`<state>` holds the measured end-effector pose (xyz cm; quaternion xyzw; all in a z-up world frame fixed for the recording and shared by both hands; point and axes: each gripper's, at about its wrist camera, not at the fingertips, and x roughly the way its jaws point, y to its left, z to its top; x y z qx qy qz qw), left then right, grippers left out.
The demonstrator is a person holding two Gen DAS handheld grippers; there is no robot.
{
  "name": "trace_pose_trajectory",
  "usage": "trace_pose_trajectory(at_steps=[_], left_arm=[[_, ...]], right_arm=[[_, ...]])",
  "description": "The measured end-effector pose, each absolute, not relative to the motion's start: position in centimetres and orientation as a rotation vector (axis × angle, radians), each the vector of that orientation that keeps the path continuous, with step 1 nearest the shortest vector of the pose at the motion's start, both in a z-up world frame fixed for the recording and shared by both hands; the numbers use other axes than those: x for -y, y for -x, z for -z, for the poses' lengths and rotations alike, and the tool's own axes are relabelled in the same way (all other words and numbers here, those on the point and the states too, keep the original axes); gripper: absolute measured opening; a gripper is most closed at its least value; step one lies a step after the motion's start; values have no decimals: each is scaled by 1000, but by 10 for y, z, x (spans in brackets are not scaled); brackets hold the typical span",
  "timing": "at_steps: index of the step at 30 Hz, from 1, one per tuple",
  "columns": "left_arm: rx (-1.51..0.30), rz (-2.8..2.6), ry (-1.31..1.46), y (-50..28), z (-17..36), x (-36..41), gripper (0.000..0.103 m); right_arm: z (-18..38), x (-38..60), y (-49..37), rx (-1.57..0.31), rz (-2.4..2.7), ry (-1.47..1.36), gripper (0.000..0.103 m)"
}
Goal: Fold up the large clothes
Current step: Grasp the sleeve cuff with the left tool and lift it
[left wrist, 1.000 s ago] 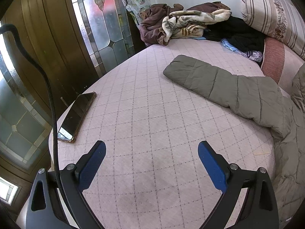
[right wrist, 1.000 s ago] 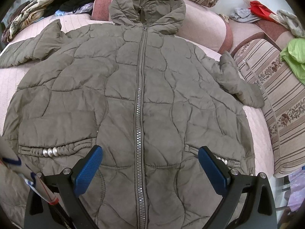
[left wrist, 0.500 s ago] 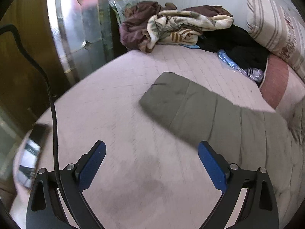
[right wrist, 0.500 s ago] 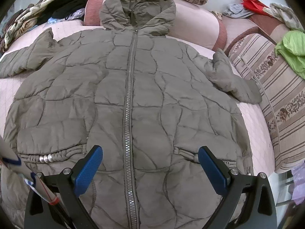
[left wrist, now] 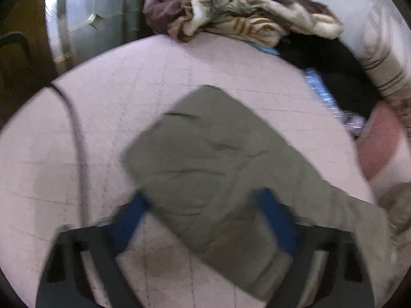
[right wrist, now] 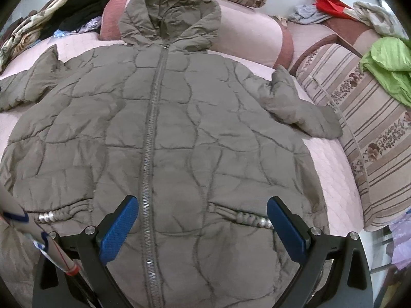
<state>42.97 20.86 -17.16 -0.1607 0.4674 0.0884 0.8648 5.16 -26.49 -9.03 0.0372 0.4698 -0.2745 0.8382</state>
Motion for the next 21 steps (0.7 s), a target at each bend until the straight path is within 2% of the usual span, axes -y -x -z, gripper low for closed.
trace_pose_trajectory(at_steps=[1,4,10,15,21], left_arm=[[-986,-210,307,-432,170,-205,38],[-1016,-198,281,-437,161,-200,19],[-941,-130,275,-405,108,-178,16],[-838,3,185,-357,49,-119,15],[-784,183,90,-290,8,-35,15]], right_arm=[[91,267,-51,-995,584,-83,102],[92,273,-49,-998,598,-90,101],[85,273,-41,-965,579,-71,101],[79,279,-27,-933,564,-112,101],[70,294,-2,-885,563,-173,101]])
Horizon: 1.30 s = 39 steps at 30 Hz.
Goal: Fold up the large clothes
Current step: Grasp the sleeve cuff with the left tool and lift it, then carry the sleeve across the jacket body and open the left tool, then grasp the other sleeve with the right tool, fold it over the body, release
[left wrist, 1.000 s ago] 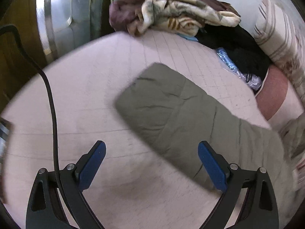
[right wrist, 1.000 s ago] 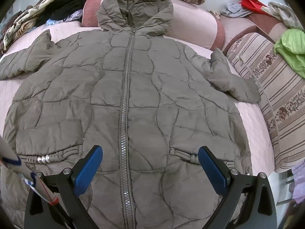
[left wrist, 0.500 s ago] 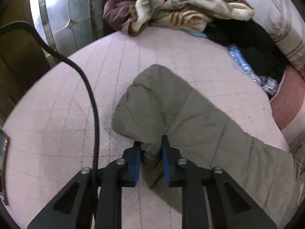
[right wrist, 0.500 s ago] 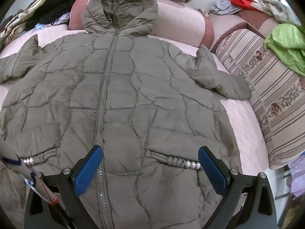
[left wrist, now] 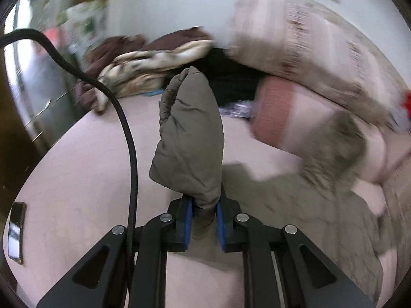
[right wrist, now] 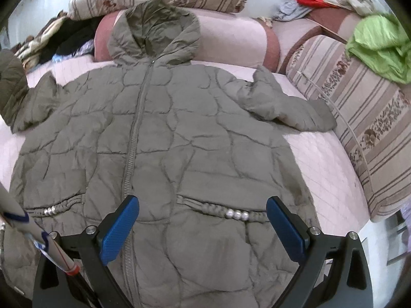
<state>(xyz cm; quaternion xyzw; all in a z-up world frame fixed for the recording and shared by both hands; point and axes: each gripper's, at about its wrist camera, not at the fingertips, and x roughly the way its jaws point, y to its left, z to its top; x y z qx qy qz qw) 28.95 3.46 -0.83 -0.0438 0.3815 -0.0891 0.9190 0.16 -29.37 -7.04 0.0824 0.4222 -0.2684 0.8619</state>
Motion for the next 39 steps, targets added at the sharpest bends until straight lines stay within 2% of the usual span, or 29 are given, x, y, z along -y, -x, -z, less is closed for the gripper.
trace_pose_trajectory(at_steps=[5,11,17,20,22,25,27,39], left_arm=[[-790,313,18,-237,5,34,15],[-887,425,-8,-201,37,103,15],[-994,405,-108,-176,84,150,26],[-1020,419,-100,-160,86,144,32],[-1022,424,-79,-149,82,133,41],[-974,396,-55,-132,67,107,51],[-938,352,-61,-125,58,90,54],[-903,95,-67,-105,53,2,55]], right_arm=[[66,311,18,-849,568,-221,101],[71,334,41,-831,579,-300,101],[75,343,51,-827,568,-330,101],[74,345,52,-825,556,-326,101],[73,346,51,-819,544,-325,101],[75,345,32,-829,451,-369,101],[76,343,22,-840,411,-390,101],[108,316,-143,-894,77,-574,100]])
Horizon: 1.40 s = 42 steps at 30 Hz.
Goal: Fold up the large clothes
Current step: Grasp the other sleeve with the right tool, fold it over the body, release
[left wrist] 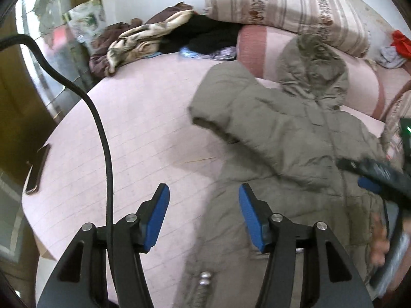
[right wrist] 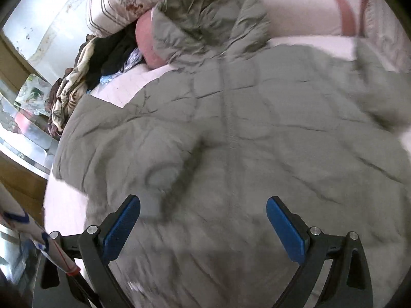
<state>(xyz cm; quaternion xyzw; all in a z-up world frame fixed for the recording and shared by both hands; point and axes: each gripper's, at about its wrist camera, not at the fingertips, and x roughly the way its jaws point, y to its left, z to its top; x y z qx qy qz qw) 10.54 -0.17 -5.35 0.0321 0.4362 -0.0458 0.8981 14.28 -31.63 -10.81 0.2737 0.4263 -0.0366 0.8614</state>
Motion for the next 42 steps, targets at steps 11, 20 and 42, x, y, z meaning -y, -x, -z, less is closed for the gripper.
trace_pose_trajectory(at_steps=[11,20,42], left_arm=[[-920,49,-65,-101,57,-10,55],[-925,65,-94,-99,60,8,55],[-1021,90,-160,-114,120,50,55]], right_arm=[[110,292,-202,-944,-92,-650,17],[50,337,-173,-820,60,-402,14],[129,461,-200,-967,447,-360,14]])
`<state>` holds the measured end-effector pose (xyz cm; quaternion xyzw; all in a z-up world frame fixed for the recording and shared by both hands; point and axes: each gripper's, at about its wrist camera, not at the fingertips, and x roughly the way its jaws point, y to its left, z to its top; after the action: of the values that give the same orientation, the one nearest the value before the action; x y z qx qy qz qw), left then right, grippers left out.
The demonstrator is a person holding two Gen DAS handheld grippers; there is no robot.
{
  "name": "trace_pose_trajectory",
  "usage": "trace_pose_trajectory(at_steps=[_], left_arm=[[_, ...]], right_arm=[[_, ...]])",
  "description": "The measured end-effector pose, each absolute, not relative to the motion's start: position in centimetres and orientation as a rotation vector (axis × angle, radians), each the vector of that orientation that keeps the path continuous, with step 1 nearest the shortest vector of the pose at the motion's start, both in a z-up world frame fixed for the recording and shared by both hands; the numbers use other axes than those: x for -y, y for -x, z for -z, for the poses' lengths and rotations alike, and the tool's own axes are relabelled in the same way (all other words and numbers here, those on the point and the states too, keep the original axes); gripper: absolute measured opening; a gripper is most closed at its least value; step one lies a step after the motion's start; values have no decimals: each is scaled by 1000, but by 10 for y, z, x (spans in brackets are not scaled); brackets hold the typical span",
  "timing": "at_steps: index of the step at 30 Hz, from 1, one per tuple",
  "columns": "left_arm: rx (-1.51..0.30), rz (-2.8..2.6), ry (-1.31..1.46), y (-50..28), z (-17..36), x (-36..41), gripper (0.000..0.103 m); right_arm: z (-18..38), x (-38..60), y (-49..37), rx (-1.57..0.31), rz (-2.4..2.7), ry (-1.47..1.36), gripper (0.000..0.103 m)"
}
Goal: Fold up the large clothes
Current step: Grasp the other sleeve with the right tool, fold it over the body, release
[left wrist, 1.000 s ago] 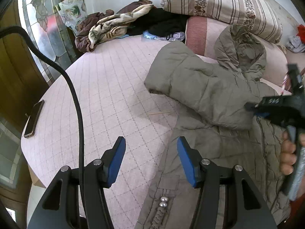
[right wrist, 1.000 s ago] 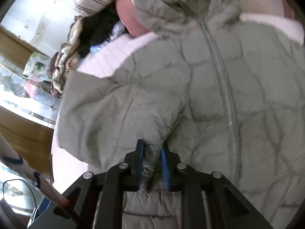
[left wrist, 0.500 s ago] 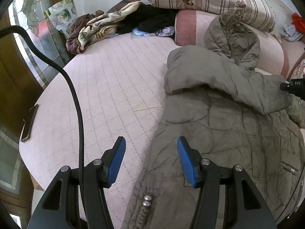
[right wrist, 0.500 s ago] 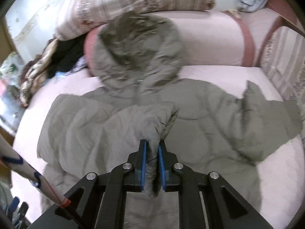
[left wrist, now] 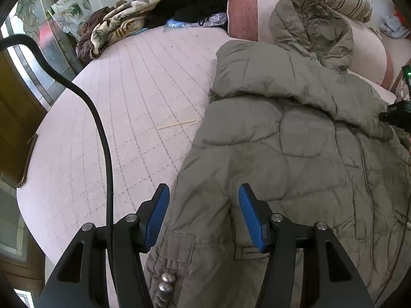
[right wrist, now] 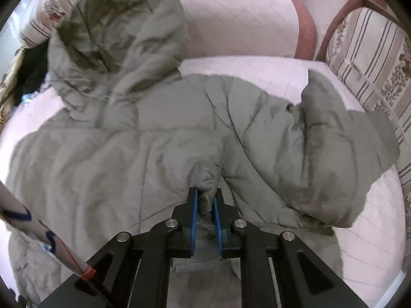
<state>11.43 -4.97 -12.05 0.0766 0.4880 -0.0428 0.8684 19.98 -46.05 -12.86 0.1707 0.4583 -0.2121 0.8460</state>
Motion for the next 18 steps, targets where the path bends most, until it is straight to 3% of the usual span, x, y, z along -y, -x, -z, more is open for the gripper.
trace_pose_trajectory(at_steps=[9,10,12,18], left_arm=[[-1032,77,-171,-113,130,52,55],[-1032,72,-176,-112,131,53,55],[-1033,72,-185,-108,128,54,55],[-980,98,-190,-88,100,60,55]], right_arm=[[149,460,-229,-965,534,-277,23],[149,459,-231,-964,551,-261,26],[144,455,-233,-971,632,-145,54],[100,458,-179,-824,508,-203,58]])
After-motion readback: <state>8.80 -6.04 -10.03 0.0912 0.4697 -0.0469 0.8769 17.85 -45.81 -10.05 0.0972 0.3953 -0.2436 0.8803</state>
